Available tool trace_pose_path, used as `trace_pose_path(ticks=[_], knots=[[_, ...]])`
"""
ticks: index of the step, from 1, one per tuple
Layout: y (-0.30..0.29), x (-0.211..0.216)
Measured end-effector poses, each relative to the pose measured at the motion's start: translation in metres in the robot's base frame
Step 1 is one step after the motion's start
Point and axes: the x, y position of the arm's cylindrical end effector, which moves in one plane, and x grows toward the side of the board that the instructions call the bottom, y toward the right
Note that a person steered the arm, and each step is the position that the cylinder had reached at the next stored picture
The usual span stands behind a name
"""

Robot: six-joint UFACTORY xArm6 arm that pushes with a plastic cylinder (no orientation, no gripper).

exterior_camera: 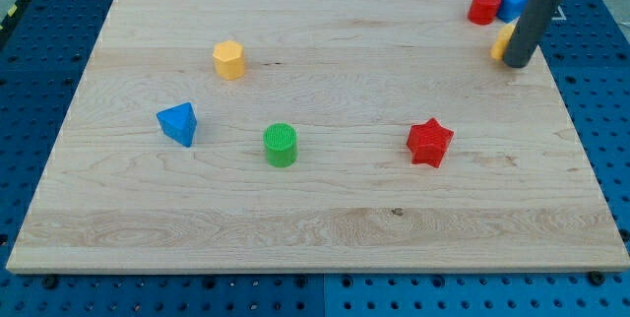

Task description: Move your arm to the bottom left of the red star

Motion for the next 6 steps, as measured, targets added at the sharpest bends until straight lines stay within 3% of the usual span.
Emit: trace_pose_path(ticks=[2,3,4,5,6], knots=[[-0.004,-0.02],[-0.081,-0.008],[-0.192,0.014],[-0.245,0.054],[-0.238,0.113]])
